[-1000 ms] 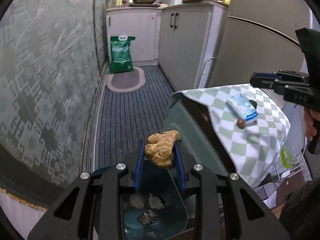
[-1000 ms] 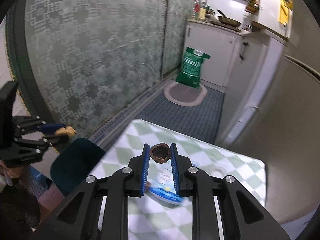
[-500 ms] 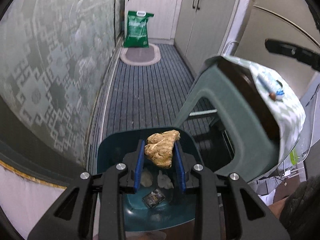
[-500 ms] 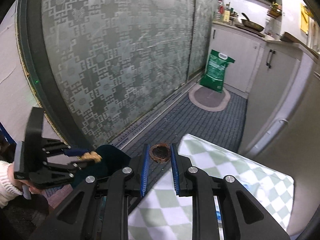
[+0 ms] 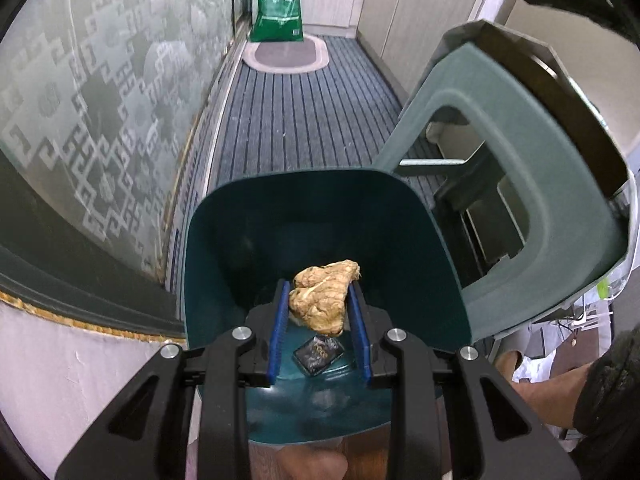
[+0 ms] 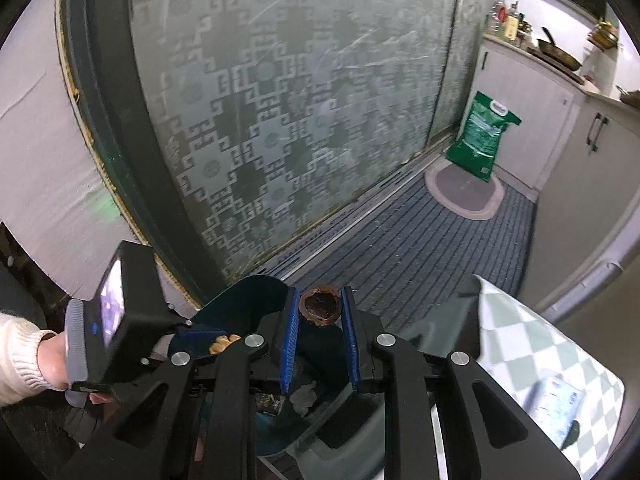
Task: Collect trash
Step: 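Carry the fried dough and walnut shell over the teal bin and open both grippers, then move both grippers back from the bin to the table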
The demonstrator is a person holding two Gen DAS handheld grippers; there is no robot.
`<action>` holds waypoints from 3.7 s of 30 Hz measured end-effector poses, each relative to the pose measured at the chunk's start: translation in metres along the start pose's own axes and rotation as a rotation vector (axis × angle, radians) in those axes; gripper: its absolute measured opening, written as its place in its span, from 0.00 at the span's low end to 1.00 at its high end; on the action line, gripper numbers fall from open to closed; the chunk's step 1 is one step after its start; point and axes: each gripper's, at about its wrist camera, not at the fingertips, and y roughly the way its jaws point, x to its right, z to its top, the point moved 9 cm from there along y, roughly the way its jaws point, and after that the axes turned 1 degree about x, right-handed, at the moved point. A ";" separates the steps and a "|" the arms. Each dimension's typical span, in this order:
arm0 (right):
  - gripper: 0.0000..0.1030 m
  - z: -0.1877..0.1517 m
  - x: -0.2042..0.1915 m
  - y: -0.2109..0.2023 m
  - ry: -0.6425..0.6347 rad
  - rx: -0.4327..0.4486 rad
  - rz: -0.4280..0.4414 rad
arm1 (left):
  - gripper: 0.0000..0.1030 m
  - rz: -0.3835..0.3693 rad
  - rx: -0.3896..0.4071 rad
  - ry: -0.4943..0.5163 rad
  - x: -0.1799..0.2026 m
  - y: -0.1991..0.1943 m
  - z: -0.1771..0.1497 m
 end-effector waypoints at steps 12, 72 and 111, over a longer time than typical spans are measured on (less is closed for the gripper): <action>0.20 -0.010 -0.022 0.036 0.003 -0.082 0.036 | 0.32 -0.009 0.011 -0.010 -0.009 -0.010 -0.003; 0.53 -0.064 -0.068 0.057 -0.052 -0.186 0.099 | 0.16 -0.019 0.549 0.037 0.060 -0.226 0.097; 0.59 -0.085 0.172 -0.105 0.320 0.130 -0.177 | 0.38 -0.080 0.385 0.188 0.188 -0.122 0.124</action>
